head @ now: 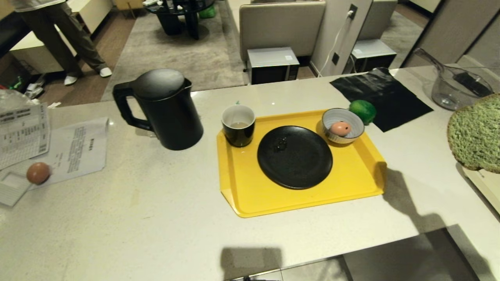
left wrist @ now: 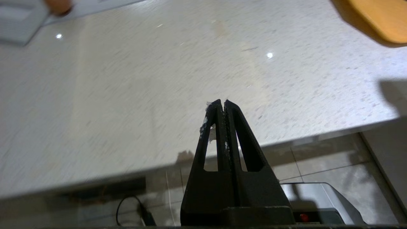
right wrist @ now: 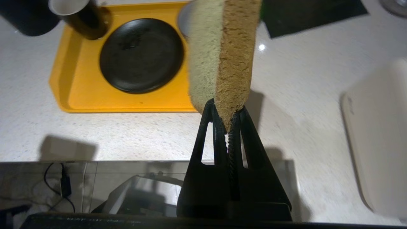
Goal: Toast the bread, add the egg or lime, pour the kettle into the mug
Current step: Put the bread slices in the toaster
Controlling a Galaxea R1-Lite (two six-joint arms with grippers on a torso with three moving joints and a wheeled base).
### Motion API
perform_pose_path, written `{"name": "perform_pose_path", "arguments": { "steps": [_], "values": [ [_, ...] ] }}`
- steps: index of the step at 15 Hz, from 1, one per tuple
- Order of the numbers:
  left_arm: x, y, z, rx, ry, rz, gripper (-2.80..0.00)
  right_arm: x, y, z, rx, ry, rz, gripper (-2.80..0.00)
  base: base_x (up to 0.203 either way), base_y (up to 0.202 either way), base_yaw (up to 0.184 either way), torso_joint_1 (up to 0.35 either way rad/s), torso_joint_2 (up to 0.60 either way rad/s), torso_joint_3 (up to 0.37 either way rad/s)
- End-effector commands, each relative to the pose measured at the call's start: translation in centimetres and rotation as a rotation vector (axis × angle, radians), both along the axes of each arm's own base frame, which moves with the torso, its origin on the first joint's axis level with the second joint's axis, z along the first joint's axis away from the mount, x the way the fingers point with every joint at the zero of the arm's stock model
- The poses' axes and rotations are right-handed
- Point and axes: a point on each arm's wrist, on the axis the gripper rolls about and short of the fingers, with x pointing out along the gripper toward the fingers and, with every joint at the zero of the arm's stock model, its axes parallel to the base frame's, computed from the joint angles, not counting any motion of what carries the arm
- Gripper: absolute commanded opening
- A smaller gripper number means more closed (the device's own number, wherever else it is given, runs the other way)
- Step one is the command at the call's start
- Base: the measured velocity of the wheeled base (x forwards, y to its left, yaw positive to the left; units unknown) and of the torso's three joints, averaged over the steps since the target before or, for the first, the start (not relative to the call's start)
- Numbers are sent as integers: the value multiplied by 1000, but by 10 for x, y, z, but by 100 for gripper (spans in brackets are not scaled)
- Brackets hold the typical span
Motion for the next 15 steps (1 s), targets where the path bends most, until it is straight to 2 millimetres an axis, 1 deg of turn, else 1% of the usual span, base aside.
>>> {"name": "perform_pose_path", "arguments": {
  "steps": [1,9,10,13,15],
  "values": [
    [0,0,0,0,2,0,-280,0,0,0,-1,2,3,-280,1,5,-173,2,0,0],
    [0,0,0,0,1,-1,-280,0,0,-2,-2,7,6,-280,2,8,-166,2,1,3],
    [0,0,0,0,1,-1,-280,1,0,-2,0,9,8,-280,-3,1,-99,2,-1,-3],
    [0,0,0,0,2,-1,-280,5,-1,0,-2,12,14,-280,0,0,0,0,0,0],
    [0,0,0,0,1,-1,-280,10,-3,2,-68,4,22,-280,0,0,0,0,0,0]
  ]
}}
